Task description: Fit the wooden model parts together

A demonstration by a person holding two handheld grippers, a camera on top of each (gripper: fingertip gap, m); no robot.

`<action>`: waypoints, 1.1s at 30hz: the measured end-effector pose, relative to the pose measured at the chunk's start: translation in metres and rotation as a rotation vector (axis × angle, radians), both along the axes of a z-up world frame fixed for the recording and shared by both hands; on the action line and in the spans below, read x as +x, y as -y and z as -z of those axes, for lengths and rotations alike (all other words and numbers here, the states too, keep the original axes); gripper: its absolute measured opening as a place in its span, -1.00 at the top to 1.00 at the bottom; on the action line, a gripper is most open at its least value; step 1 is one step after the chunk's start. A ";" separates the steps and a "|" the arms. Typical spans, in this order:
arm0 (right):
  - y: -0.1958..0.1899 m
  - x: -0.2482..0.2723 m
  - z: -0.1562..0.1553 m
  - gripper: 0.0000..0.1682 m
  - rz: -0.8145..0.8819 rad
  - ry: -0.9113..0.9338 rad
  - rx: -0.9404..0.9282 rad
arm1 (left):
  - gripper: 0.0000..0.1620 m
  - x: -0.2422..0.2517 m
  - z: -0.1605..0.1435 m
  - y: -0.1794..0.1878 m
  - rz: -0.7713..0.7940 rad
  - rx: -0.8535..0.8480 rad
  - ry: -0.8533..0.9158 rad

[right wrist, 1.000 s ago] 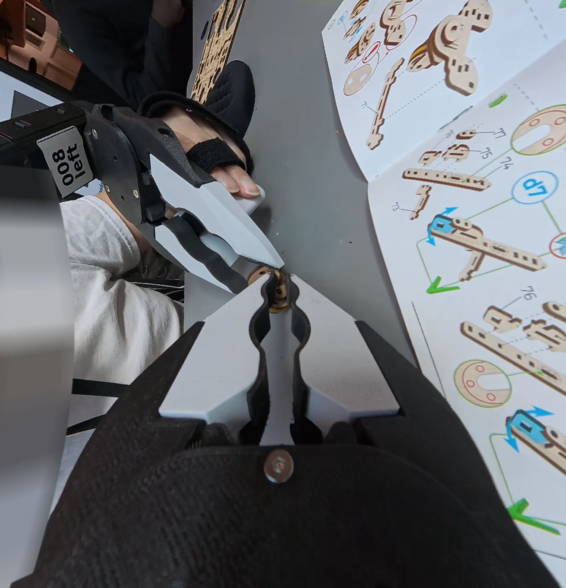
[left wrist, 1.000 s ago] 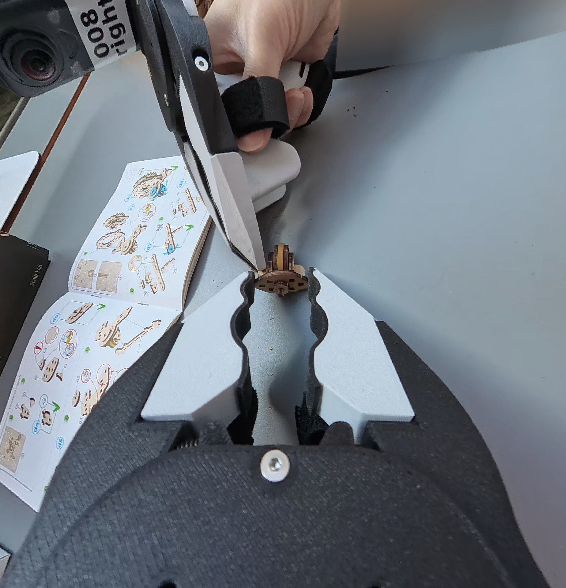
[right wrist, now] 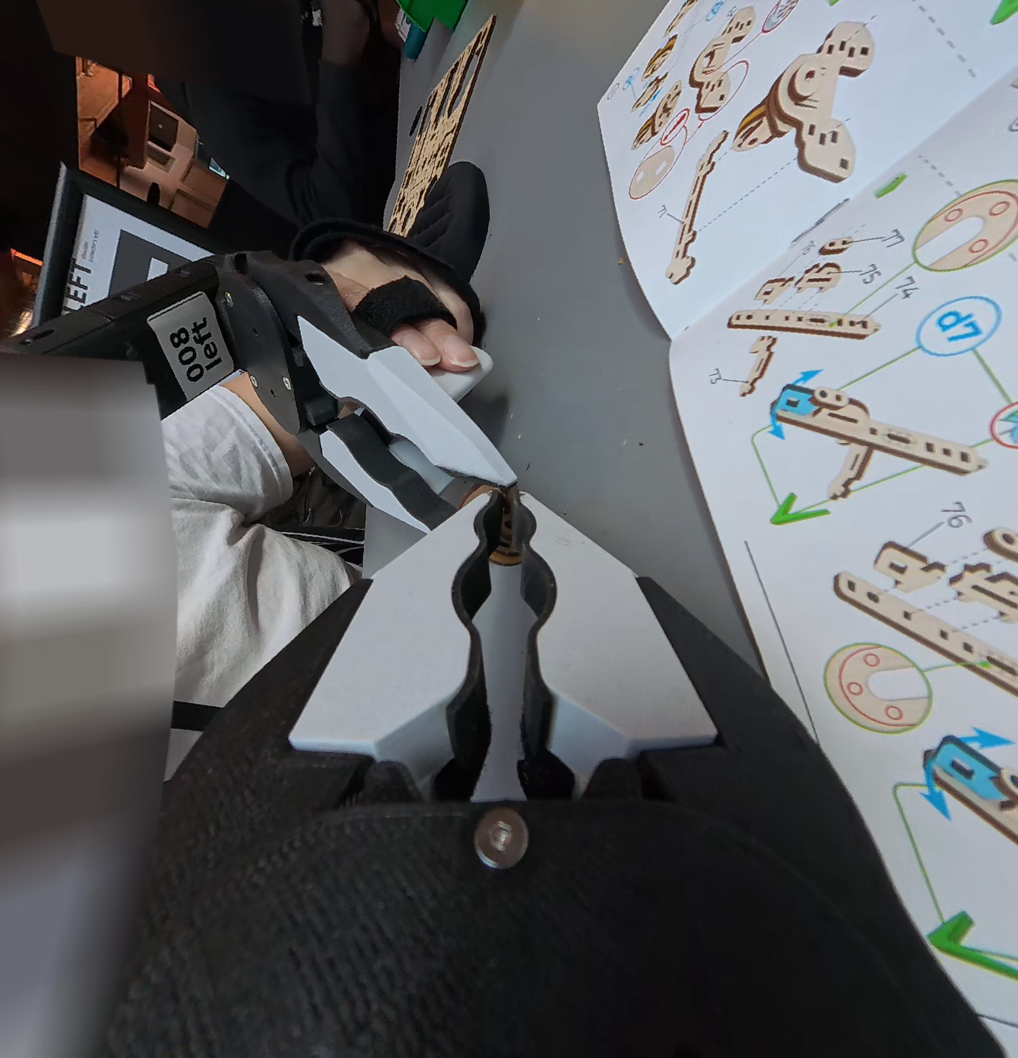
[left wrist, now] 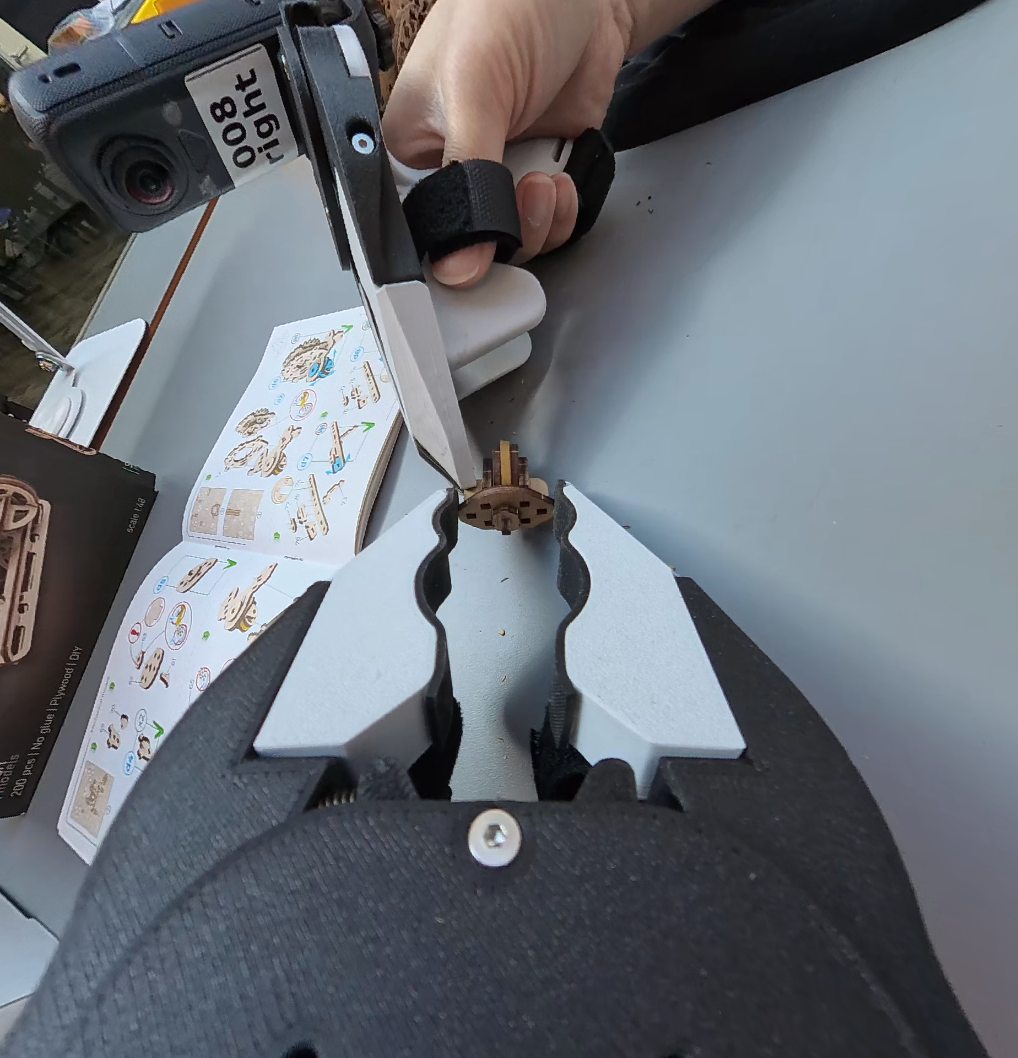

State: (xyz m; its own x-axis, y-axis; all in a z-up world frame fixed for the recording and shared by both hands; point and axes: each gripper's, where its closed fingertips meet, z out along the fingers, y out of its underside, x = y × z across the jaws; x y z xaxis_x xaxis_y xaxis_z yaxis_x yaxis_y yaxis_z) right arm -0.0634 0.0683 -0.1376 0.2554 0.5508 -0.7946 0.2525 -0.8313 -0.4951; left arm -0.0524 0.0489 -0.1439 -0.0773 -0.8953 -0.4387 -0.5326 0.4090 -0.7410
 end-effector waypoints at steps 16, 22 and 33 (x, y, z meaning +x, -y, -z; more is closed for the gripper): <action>-0.005 -0.001 -0.001 0.99 0.033 0.018 0.046 | 0.58 0.000 0.000 -0.007 -0.093 -0.024 -0.003; -0.006 0.000 -0.001 1.00 0.039 0.021 0.056 | 0.57 -0.001 0.001 -0.010 -0.122 -0.049 -0.009; -0.006 0.001 -0.002 0.99 0.041 0.031 0.073 | 0.61 -0.002 0.004 -0.011 -0.150 -0.093 -0.028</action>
